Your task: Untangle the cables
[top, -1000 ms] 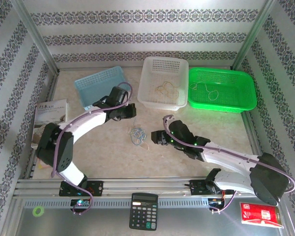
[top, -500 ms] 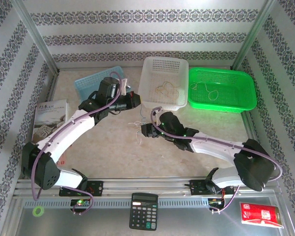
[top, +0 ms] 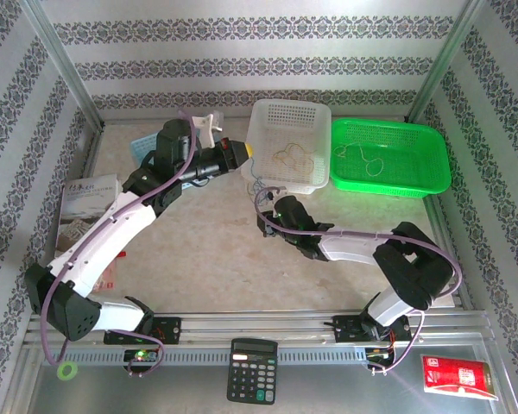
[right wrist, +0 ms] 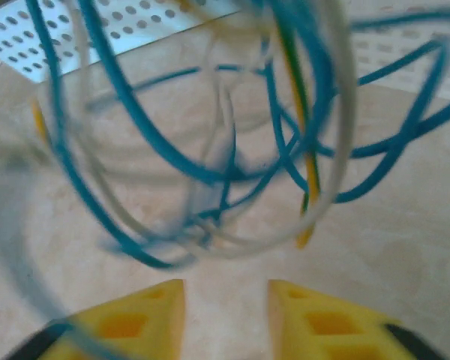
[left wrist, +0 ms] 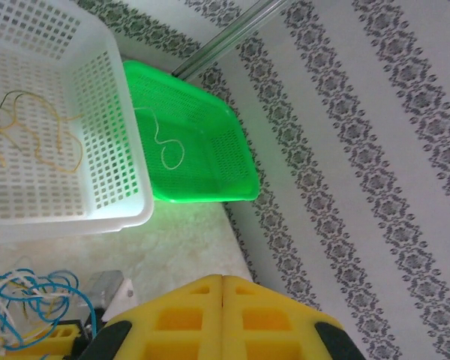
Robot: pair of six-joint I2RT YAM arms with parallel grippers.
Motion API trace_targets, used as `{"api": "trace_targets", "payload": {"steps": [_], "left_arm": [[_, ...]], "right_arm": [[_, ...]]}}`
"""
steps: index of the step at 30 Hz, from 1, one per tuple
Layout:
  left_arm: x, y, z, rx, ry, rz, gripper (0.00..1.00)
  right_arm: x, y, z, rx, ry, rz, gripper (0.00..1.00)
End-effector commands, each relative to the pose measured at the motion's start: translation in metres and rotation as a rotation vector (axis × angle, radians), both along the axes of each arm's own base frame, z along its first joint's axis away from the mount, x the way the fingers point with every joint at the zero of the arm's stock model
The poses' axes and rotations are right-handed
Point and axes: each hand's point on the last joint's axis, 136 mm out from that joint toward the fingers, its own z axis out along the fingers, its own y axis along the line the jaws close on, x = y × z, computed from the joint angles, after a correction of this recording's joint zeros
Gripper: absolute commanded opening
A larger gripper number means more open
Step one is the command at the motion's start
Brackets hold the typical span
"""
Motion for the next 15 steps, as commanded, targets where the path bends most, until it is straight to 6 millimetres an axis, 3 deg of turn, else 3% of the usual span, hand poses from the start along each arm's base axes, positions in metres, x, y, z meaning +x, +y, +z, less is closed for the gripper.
{"api": "trace_targets", "payload": {"steps": [1, 5, 10, 15], "left_arm": [[-0.011, -0.005, 0.047, -0.080, -0.090, -0.030, 0.00], [-0.010, -0.006, 0.055, -0.072, -0.104, -0.035, 0.00], [-0.008, -0.008, 0.049, -0.073, -0.091, -0.038, 0.00], [-0.009, -0.008, 0.043, -0.066, -0.087, -0.039, 0.00]], "right_arm": [[0.003, -0.008, -0.007, 0.023, -0.008, -0.037, 0.06], [-0.006, -0.018, -0.014, 0.022, 0.010, -0.039, 0.07], [-0.021, -0.032, -0.007, 0.034, 0.007, -0.038, 0.43], [-0.038, -0.042, 0.014, 0.064, -0.031, -0.017, 0.58]]}}
